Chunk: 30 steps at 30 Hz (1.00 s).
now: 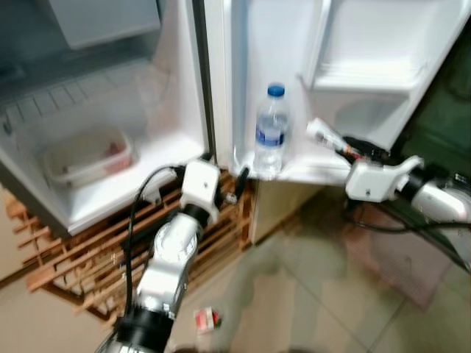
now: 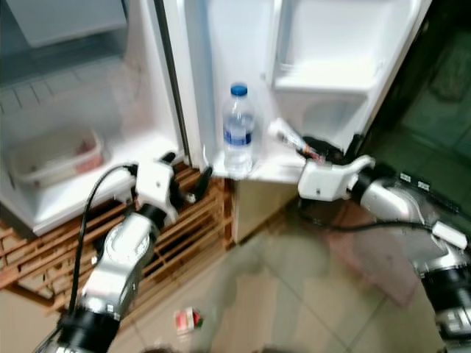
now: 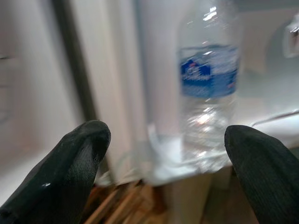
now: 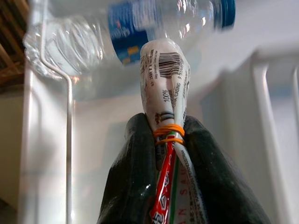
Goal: Restocking fridge
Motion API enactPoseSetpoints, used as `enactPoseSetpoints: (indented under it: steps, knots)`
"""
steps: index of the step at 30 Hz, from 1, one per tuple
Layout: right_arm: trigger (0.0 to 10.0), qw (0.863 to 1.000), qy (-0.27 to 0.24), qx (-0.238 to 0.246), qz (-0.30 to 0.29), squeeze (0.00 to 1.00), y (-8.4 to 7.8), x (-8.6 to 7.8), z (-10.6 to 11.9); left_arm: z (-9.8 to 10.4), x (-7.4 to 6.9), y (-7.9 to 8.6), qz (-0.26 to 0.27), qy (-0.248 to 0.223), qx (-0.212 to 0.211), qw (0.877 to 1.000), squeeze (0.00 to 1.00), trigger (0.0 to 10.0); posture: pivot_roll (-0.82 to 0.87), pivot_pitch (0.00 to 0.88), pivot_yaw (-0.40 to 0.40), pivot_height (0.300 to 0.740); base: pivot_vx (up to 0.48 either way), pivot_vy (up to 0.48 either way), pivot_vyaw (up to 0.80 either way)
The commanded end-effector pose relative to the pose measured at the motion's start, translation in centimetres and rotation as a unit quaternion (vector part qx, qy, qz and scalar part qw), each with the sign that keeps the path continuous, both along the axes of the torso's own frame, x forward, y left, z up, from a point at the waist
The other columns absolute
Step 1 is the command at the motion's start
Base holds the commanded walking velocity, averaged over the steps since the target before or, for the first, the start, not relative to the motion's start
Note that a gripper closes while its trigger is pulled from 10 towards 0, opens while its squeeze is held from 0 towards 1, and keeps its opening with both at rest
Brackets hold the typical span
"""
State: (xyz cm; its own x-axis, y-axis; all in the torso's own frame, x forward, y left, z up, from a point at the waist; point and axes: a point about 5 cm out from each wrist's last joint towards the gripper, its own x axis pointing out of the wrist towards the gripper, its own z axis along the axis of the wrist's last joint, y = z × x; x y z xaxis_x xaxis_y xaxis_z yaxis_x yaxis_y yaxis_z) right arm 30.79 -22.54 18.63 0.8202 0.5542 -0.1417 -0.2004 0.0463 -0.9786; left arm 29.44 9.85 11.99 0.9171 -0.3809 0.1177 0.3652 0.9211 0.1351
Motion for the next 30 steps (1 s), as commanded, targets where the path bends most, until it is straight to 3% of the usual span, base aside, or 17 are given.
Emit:
enactPoseSetpoints:
  steps: [1, 12, 19, 25, 30]
  knots:
    - [0.0, 0.999, -0.01, -0.032, 0.018, 0.0, -0.1, 0.1, 0.1, 0.2, -0.2, 0.7, 0.005, -0.004, 0.006, 1.0, 0.0, 10.0, 0.06, 0.024, 0.027, 0.74, 0.0, 0.0, 0.0]
    - [0.0, 0.986, -0.034, -0.146, 0.074, 0.0, 0.3, 0.4, -0.3, 0.6, -1.4, 2.5, 0.0, -0.003, 0.043, 0.999, 0.0, 10.0, 0.1, 0.094, 0.077, 0.74, 0.0, 0.0, 0.0]
    - [0.0, 0.961, -0.095, -0.241, 0.094, 0.0, -0.3, 0.8, 2.1, 0.5, -2.9, 3.7, -0.02, 0.016, 0.066, 0.997, 0.0, 10.0, 0.11, 0.138, 0.147, 0.74, 0.0, 0.0, 0.0]
    - [0.0, 0.953, -0.119, -0.266, 0.083, 0.0, -0.9, 1.3, 3.2, 0.8, -3.2, 4.4, -0.03, 0.026, 0.08, 0.996, 0.0, 10.0, 0.12, 0.161, 0.185, 0.74, 0.0, 0.0, 0.0]
    - [0.0, 0.944, -0.139, -0.283, 0.094, 0.0, -0.5, 1.5, 3.8, 1.1, -3.8, 5.2, -0.037, 0.036, 0.092, 0.994, 0.0, 10.0, 0.13, 0.187, 0.22, 0.74, 0.0, 0.0, 0.0]
